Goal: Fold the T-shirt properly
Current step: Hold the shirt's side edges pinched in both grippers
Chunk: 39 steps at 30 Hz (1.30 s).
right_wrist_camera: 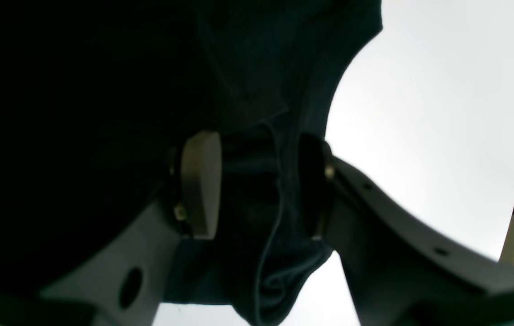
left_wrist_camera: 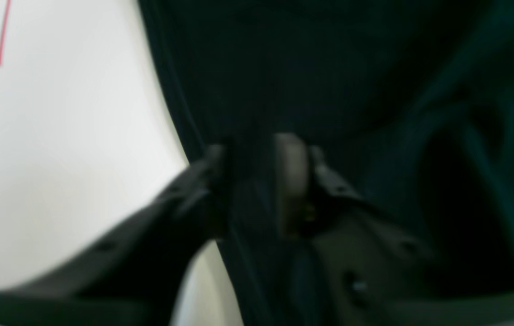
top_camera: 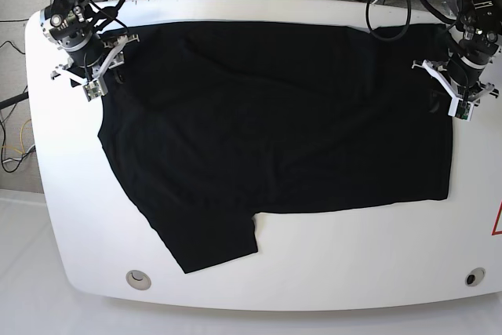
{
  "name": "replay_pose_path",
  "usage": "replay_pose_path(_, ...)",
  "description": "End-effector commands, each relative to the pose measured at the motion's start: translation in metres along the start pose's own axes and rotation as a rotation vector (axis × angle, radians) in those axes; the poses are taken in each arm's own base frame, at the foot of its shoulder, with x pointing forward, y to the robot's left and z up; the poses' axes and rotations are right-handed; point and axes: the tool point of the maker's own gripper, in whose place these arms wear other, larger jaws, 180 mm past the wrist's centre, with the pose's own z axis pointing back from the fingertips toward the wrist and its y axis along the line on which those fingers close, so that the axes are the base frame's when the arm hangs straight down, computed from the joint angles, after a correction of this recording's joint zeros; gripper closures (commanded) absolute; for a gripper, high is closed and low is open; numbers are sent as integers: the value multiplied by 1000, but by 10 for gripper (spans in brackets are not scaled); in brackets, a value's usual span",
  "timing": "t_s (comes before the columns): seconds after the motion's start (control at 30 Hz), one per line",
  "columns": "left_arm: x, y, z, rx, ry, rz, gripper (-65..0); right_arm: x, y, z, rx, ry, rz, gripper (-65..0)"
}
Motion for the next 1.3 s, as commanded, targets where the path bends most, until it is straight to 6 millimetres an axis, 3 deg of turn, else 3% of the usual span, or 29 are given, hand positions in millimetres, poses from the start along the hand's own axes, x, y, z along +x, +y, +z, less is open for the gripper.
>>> replay_pose_path(0.0, 19, 8, 2, 17, -62, -13, -233, 10, -6, 3, -13, -37, 11, -269)
replay_pose_path(0.13, 17, 6, 1, 11, -61, -6, -262, 8, -3, 3, -4, -36, 8, -269)
replay_pose_path(0.67, 13, 1, 2, -4, -59, -4, -245, 7, 6, 5, 2, -45, 0, -269)
replay_pose_path(0.93, 11, 3, 0, 1, -43, 7, -38, 3, 16, -4, -34, -37, -39, -269)
replay_pose_path(1.0, 12, 3, -1, 2, -44, 7, -26, 1, 15, -7, -34, -29, -40, -270)
replay_pose_path(1.13, 17, 4, -3, 3, -48, 7, -40, 0, 12, -13, -13, -10, -21, -272)
replay_pose_path(1.2, 22, 6, -4, 9, -58, 8, -79, 0, 12, -17, -4, -6, -21, -272)
replay_pose_path(1.27, 26, 7, -6, 17, -66, 11, -157, -1, 11, -19, 8, -1, -16, -273)
